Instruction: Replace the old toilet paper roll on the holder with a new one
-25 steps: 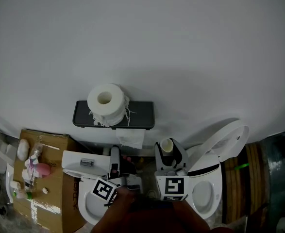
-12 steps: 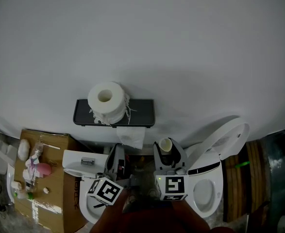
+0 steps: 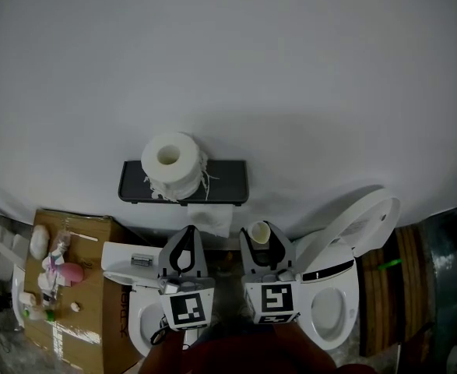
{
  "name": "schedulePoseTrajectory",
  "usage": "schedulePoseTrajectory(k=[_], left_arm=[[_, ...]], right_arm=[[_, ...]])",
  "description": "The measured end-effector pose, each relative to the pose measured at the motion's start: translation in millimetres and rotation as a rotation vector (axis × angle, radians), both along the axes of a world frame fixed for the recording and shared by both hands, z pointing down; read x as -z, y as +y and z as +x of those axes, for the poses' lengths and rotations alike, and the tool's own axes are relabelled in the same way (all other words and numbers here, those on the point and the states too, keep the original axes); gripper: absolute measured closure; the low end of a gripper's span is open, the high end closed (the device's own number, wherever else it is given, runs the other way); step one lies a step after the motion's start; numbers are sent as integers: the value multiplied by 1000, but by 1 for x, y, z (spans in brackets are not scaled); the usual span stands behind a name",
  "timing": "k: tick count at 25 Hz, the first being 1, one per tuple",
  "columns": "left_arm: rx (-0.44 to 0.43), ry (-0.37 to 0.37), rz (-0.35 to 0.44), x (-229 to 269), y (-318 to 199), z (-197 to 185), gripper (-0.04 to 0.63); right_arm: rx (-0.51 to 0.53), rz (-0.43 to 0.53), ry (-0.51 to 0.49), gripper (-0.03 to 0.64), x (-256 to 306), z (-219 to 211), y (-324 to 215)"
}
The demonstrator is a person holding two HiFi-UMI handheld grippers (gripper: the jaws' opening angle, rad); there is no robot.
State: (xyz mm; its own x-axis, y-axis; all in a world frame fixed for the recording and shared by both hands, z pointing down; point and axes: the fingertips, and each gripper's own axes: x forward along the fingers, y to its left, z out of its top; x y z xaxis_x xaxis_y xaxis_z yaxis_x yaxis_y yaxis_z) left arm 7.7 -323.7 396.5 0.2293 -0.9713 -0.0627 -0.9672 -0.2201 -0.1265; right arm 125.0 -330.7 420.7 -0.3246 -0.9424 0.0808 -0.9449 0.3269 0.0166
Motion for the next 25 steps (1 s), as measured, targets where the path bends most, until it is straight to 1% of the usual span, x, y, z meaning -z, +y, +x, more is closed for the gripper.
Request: schedulePoseTrajectory(k=[2, 6, 10, 14, 18, 25], left_arm=[[5, 56, -23, -2, -1, -4, 580], [9, 96, -30, 1, -2, -8, 580], [8, 152, -48, -3, -4, -13, 580], [14, 151, -41, -2, -5, -13, 578], [4, 125, -26, 2, -4, -7, 580], [-6, 138, -25, 7, -5, -2, 578]], right_arm=[[7, -14, 6, 423, -1, -3, 0], [15, -12, 18, 425, -1, -5, 0], [21, -16, 18, 425, 0, -8, 0], [31, 1, 30, 425, 3, -7, -3], [44, -14, 22, 425, 4, -9, -4], [60, -8, 23, 425, 11, -11, -5]])
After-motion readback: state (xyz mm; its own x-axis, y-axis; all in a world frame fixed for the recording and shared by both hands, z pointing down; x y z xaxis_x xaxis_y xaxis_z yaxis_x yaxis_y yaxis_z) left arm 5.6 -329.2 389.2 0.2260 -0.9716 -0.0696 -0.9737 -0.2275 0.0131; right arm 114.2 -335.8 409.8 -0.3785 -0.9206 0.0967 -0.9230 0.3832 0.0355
